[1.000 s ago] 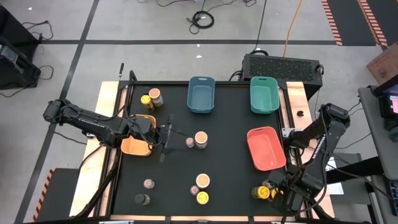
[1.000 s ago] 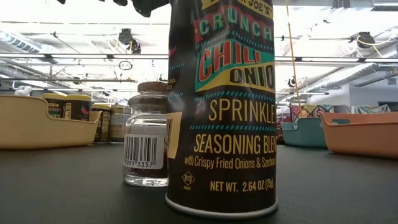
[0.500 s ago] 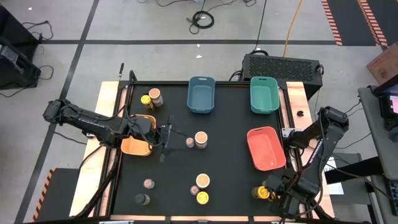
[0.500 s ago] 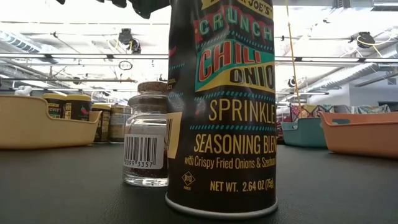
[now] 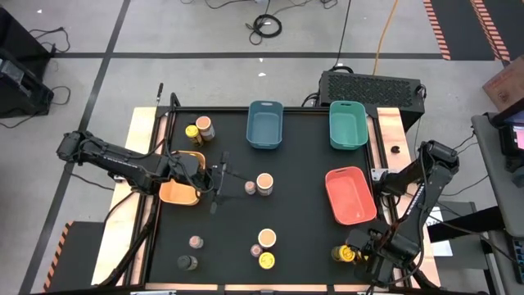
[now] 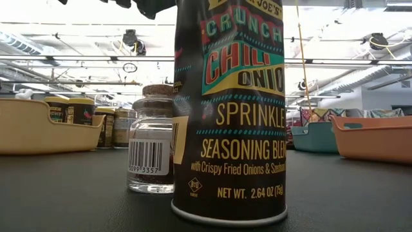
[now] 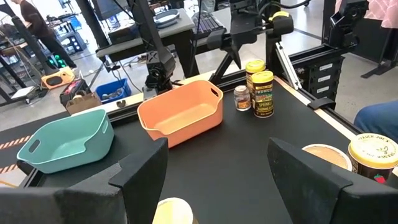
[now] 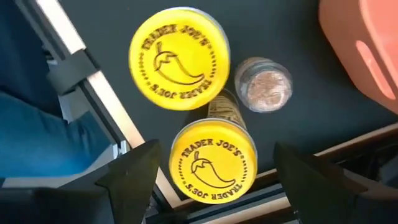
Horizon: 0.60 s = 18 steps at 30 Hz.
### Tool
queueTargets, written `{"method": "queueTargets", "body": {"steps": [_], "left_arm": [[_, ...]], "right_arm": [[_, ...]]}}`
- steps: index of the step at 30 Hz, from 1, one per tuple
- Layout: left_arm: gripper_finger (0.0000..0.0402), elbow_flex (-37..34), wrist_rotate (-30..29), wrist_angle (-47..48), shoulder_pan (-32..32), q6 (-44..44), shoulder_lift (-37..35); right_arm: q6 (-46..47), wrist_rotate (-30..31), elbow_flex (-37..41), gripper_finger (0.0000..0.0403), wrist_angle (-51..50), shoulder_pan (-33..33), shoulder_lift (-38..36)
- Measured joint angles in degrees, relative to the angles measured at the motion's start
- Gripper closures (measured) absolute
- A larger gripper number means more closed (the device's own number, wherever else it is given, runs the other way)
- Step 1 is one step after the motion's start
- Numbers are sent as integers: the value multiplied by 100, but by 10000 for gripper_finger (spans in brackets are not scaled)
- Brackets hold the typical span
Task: Sort spices by type
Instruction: Put the yellow seasoning can into the yellow bin
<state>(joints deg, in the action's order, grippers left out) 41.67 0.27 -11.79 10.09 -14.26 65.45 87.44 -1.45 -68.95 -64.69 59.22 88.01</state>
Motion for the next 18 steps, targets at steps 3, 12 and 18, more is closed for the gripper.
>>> {"method": "queueTargets", "body": {"steps": [3,12,18], "left_arm": [[126,0,-2,34,0,-4,0],[126,0,-2,103,0,-9,0],[126,0,-2,100,0,-9,0]], "right_arm": [[-159,-4,-1,94,-2,1,0],[-184,-29,130,94,339,15,0],[-164,-183,369,94,505,14,2]]}}
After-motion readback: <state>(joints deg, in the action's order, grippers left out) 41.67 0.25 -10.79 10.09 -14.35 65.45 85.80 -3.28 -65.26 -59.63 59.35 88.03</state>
